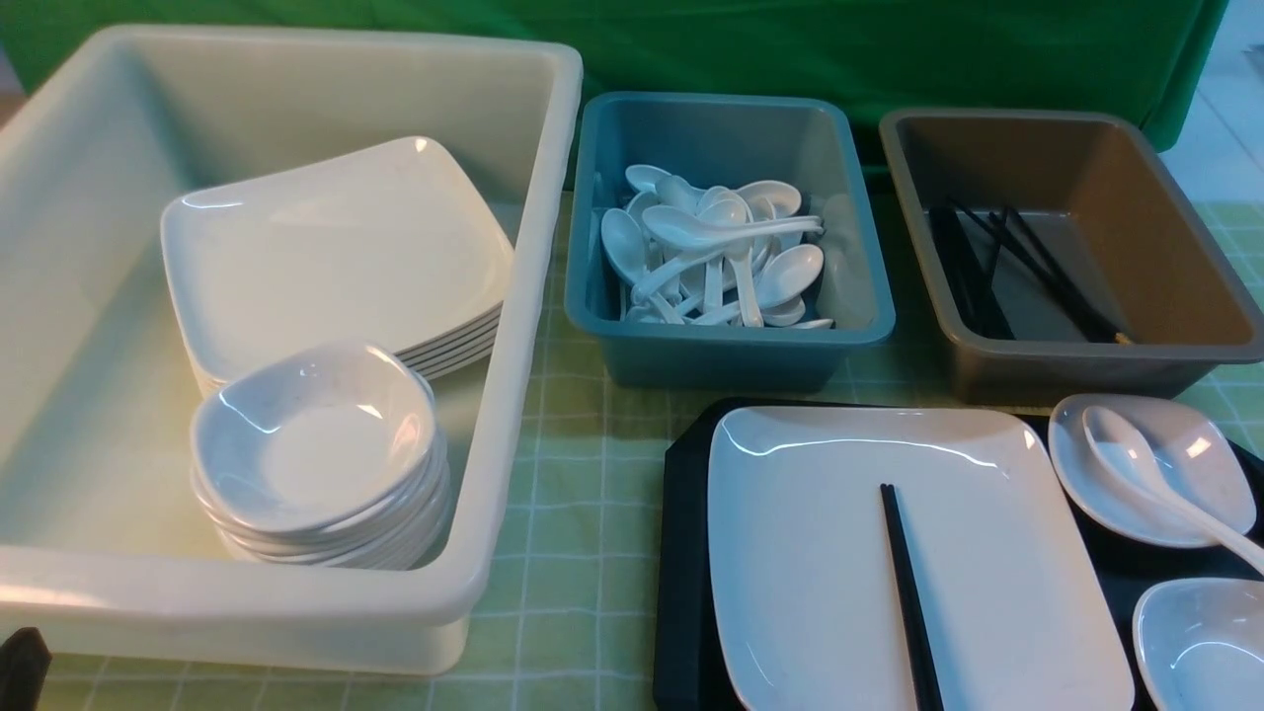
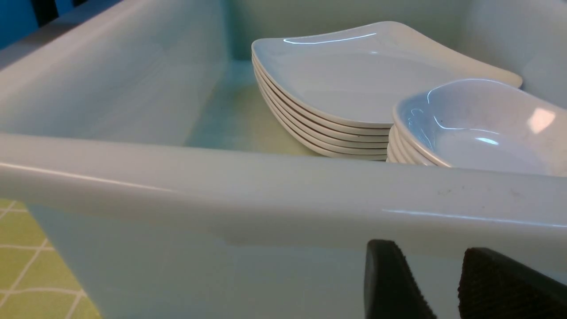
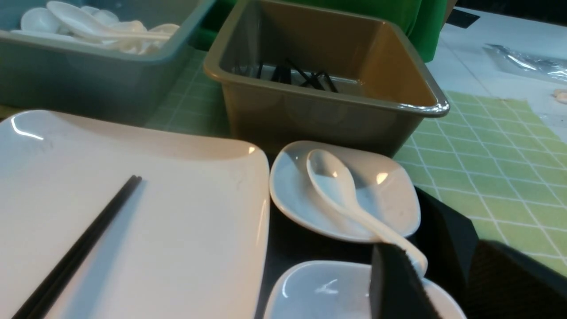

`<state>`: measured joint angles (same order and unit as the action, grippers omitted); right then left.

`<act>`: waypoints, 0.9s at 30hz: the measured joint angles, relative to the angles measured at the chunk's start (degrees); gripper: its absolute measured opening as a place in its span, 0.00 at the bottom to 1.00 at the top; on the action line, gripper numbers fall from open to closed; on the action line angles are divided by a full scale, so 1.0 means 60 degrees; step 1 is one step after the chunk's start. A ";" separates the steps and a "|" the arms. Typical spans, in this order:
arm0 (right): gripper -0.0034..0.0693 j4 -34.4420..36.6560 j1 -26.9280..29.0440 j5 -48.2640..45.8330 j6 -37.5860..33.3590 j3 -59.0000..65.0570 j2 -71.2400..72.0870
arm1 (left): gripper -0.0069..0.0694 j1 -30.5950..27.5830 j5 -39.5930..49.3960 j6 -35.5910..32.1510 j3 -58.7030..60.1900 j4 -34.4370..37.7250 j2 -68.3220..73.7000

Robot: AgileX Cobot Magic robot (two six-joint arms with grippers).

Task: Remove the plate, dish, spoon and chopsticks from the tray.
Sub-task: Use the right arm to grab a soup spoon from the plate

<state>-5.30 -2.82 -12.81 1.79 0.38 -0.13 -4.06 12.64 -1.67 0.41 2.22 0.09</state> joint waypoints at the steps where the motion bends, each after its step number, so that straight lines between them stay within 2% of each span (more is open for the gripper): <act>1: 0.38 0.0000 0.0000 0.0000 0.0000 0.0000 0.0000 | 0.38 0.0000 0.0000 0.0000 0.0000 0.0000 0.0000; 7: 0.38 -0.0011 0.0000 0.0009 -0.0450 0.0000 0.0000 | 0.38 0.0000 0.0000 -0.0179 0.0000 0.0000 0.0000; 23: 0.38 -0.0011 0.0000 0.0009 -0.0490 0.0000 0.0000 | 0.38 0.0000 0.0000 -0.0213 0.0000 0.0000 0.0000; 26: 0.38 0.0305 0.0000 0.0058 -0.0142 0.0000 0.0000 | 0.38 0.0000 0.0000 -0.0213 0.0000 0.0000 0.0000; 27: 0.38 0.0934 0.0000 0.0250 0.0718 0.0000 0.0000 | 0.38 0.0000 0.0000 -0.0213 0.0000 0.0000 0.0000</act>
<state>0.30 -2.82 -11.31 6.09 0.38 -0.13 -4.06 12.64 -2.94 0.41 2.22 0.09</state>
